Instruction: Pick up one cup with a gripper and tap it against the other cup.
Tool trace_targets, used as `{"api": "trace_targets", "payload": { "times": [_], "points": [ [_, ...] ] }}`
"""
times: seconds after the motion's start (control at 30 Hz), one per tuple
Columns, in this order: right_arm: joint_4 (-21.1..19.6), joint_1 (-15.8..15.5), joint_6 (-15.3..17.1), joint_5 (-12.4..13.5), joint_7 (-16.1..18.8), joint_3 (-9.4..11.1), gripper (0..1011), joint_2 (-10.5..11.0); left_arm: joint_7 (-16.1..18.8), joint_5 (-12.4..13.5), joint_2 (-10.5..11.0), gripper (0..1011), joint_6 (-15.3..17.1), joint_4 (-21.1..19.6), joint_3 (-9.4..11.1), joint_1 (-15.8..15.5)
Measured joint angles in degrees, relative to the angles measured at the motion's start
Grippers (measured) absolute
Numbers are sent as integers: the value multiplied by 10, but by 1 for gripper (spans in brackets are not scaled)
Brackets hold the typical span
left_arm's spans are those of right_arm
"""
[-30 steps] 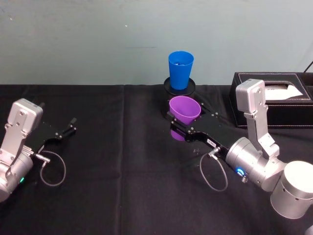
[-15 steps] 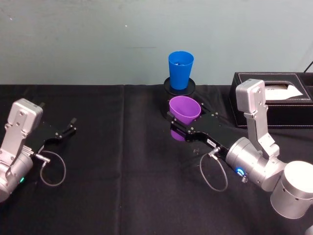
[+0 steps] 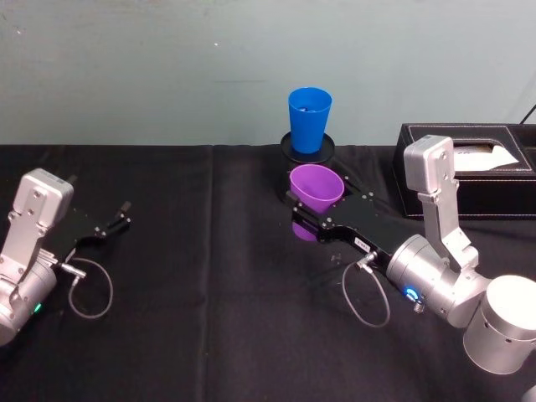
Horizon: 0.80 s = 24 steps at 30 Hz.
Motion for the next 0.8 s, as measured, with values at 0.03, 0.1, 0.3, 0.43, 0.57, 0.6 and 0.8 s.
{"api": "trace_targets", "payload": {
  "times": [0.03,0.1,0.3,0.43,0.57,0.6,0.8],
  "points": [
    [0,0,0,0,0,0,723,0,0,0,0,1000,0,0,0,0],
    [0,0,0,0,0,0,723,0,0,0,0,1000,0,0,0,0],
    [0,0,0,0,0,0,723,0,0,0,0,1000,0,0,0,0],
    [0,0,0,0,0,0,723,0,0,0,0,1000,0,0,0,0],
    [0,0,0,0,0,0,723,0,0,0,0,1000,0,0,0,0],
    [0,0,0,0,0,0,723,0,0,0,0,1000,0,0,0,0],
    [0,0,0,0,0,0,723,0,0,0,0,1000,0,0,0,0]
  ]
}}
